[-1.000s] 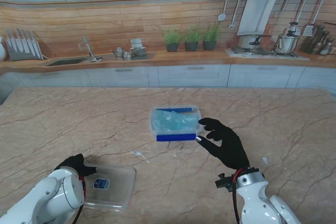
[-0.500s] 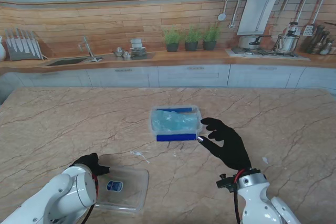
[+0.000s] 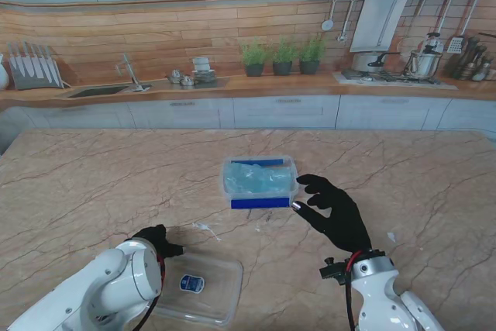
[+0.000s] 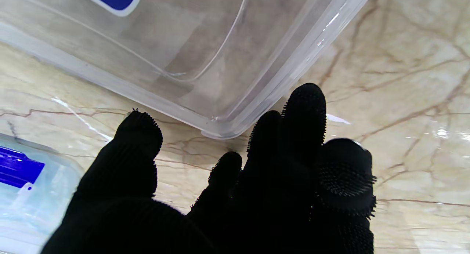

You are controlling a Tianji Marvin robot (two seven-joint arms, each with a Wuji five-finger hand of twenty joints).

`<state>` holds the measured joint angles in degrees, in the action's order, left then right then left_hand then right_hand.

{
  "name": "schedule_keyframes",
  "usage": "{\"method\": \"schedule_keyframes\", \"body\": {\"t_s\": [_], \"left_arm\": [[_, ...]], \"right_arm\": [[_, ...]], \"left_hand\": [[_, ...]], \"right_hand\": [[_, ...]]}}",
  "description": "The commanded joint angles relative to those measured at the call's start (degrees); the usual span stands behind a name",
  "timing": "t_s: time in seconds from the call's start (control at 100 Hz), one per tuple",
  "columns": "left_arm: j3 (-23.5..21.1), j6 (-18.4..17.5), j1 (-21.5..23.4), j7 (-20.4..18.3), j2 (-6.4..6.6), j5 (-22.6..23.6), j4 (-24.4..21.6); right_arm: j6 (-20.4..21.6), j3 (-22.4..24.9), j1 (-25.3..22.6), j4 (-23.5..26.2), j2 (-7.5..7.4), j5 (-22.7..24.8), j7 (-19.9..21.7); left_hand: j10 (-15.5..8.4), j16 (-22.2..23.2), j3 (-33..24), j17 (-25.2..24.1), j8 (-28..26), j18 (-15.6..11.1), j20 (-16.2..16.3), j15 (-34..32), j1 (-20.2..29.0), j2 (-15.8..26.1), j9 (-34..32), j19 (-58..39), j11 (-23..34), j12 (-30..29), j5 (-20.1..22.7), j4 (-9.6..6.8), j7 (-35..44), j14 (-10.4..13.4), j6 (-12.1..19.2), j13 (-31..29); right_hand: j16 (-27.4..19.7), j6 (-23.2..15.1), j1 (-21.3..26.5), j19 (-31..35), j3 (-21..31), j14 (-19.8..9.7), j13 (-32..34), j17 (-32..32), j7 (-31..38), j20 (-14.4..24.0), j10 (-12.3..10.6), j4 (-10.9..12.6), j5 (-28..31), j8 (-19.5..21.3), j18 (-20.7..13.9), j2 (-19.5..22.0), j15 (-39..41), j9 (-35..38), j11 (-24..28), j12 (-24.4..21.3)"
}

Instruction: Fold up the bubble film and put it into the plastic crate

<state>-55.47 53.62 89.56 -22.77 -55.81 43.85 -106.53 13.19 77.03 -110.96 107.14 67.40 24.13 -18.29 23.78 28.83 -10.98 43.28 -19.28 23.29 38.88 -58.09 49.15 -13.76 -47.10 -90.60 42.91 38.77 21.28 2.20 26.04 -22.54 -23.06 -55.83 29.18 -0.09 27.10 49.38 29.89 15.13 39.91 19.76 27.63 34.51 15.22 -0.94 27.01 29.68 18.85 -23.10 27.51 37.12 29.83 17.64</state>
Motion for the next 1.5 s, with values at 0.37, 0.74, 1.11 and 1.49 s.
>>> {"method": "schedule_keyframes", "body": {"t_s": [0.37,0.74,1.11,1.49], "left_arm": [[8.38,3.39,-8.73,7.16,-3.27,-11.21,5.17],[6.86,0.92,-9.32,11.86,-5.9,-10.97,5.76],[-5.79,-19.22,2.47,2.66,-3.7,2.79,-3.89],[-9.06,-42.45,8.16,-0.36,-2.81,8.95,-4.97]], "right_arm": [[0.06,-0.07,-0.24,0.39,0.2,-1.42,0.74],[-0.25,-0.08,0.2,0.1,0.04,-2.84,2.26],[-0.44,-0.12,0.57,-0.23,-0.05,-2.89,2.7],[-0.55,-0.13,0.65,-0.42,0.0,-2.63,2.38]], "left_hand": [[-1.71,-1.74,-0.44,3.81,-0.35,2.45,-2.24,-3.05,0.1,-0.98,-4.56,-5.2,4.32,1.01,3.15,-1.28,3.92,-1.33,1.07,-4.2],[-0.7,-2.15,1.13,0.48,-0.11,2.75,-2.72,-2.25,-0.01,1.18,-1.52,-4.68,2.86,0.3,2.4,-1.22,3.67,-3.11,2.73,-0.81],[-3.57,-1.6,7.07,-36.35,-0.87,0.53,-1.83,22.63,2.4,1.48,18.18,24.13,-15.17,-7.52,1.64,-1.52,-1.01,-2.92,8.8,32.56],[-5.72,-1.48,1.93,-42.07,-3.55,-1.86,-9.04,31.91,-2.38,-5.73,21.44,34.21,-20.11,-11.16,3.36,-0.98,-0.92,0.13,9.63,39.19]], "right_hand": [[0.74,-0.9,-1.29,-0.07,-1.56,0.21,0.41,-0.57,-0.89,1.49,0.11,0.91,0.18,-0.25,-0.44,2.99,0.64,0.78,-1.31,-0.25],[0.74,-0.86,-1.34,-0.1,-1.59,0.29,0.29,-0.59,-0.95,1.56,0.22,0.92,0.24,-0.26,-0.42,3.11,0.59,0.77,-1.39,-0.26],[0.76,-0.81,-1.32,-0.15,-1.67,0.35,0.28,-0.65,-1.0,1.61,0.18,0.92,0.31,-0.25,-0.44,3.19,0.62,0.73,-1.43,-0.26],[0.77,-0.8,-1.28,-0.13,-1.7,0.44,0.29,-0.62,-1.04,1.65,0.26,0.95,0.39,-0.24,-0.39,3.38,0.64,0.78,-1.44,-0.26]]}}
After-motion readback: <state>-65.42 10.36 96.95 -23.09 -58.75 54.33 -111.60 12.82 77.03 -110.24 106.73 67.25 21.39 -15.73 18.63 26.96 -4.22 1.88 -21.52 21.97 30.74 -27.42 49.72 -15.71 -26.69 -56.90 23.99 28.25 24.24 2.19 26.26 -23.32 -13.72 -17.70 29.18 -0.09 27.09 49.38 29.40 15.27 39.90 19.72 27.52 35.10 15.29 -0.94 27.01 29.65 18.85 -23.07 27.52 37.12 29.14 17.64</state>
